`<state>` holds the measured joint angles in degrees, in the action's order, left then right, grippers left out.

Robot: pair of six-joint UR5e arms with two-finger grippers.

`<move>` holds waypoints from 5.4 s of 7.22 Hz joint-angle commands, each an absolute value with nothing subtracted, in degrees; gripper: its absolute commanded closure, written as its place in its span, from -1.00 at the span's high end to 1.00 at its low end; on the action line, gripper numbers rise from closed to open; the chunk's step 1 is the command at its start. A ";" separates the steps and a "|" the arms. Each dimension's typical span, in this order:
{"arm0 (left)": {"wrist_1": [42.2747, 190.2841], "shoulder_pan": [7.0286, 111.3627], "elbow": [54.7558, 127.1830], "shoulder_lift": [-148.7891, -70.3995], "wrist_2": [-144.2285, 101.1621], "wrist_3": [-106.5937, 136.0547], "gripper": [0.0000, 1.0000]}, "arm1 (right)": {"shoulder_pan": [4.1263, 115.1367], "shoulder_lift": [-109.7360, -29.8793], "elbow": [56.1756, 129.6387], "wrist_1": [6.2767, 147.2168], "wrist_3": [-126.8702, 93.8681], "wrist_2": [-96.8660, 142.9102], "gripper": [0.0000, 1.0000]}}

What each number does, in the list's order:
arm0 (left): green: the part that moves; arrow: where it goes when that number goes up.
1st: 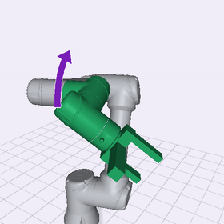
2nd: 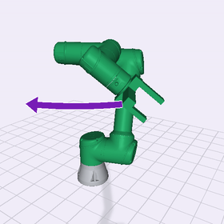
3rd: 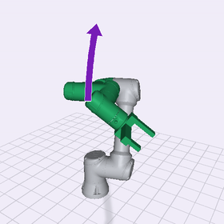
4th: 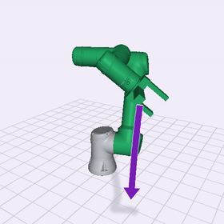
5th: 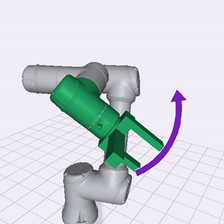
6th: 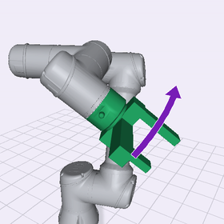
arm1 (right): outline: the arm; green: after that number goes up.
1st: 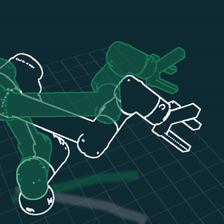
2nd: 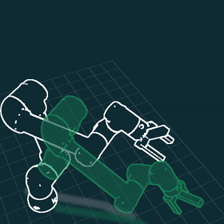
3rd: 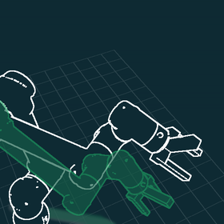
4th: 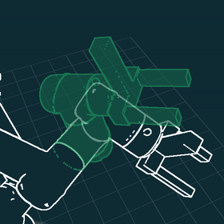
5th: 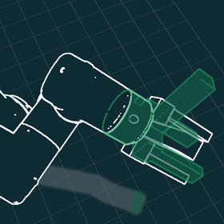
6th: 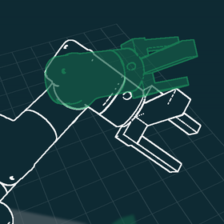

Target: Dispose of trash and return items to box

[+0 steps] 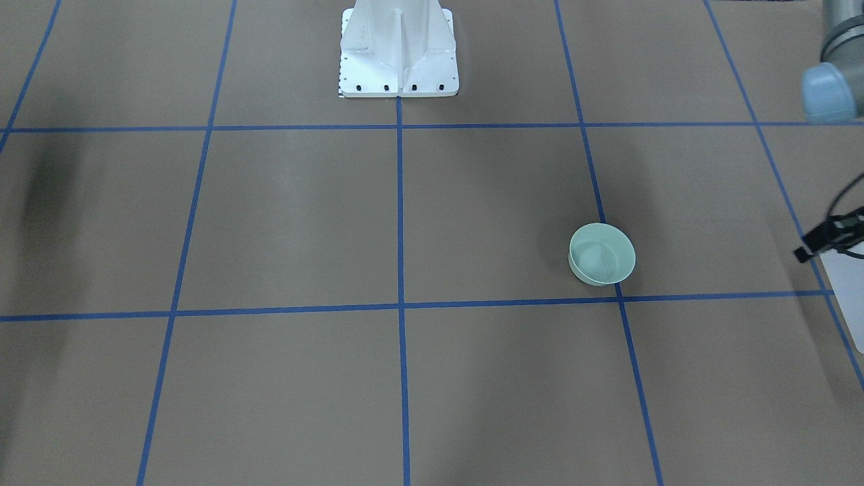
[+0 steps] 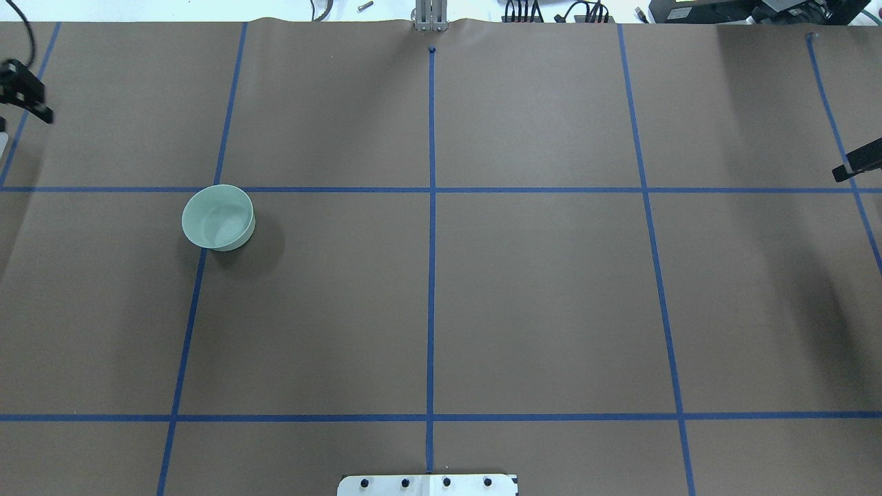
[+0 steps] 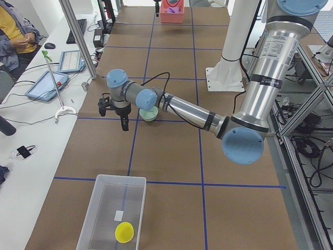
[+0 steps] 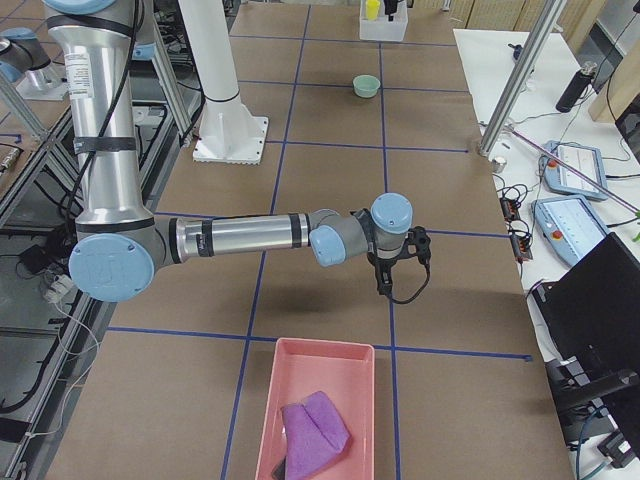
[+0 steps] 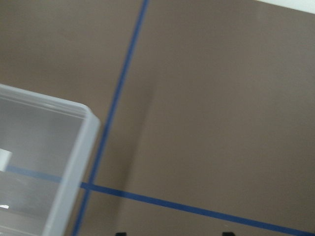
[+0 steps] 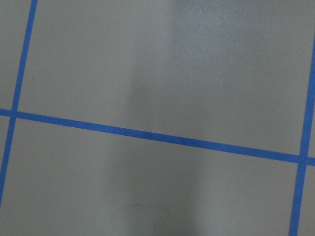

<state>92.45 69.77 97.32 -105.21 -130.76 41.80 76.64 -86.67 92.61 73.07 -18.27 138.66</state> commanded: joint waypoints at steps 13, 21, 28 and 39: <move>107.77 72.93 93.01 -103.90 -145.37 44.95 -1.00 | 72.86 -87.01 101.69 71.72 -26.37 136.06 1.00; 116.18 91.50 47.37 -110.04 -132.45 9.83 -1.00 | 71.19 -87.10 101.95 71.19 -27.59 132.89 1.00; 87.64 84.76 98.59 -101.00 -135.18 10.55 0.97 | 71.10 -89.56 106.53 74.52 -27.69 132.80 1.00; 86.75 72.60 114.52 -93.43 -132.01 18.86 0.97 | 82.44 -89.82 107.57 84.55 -15.21 141.59 1.00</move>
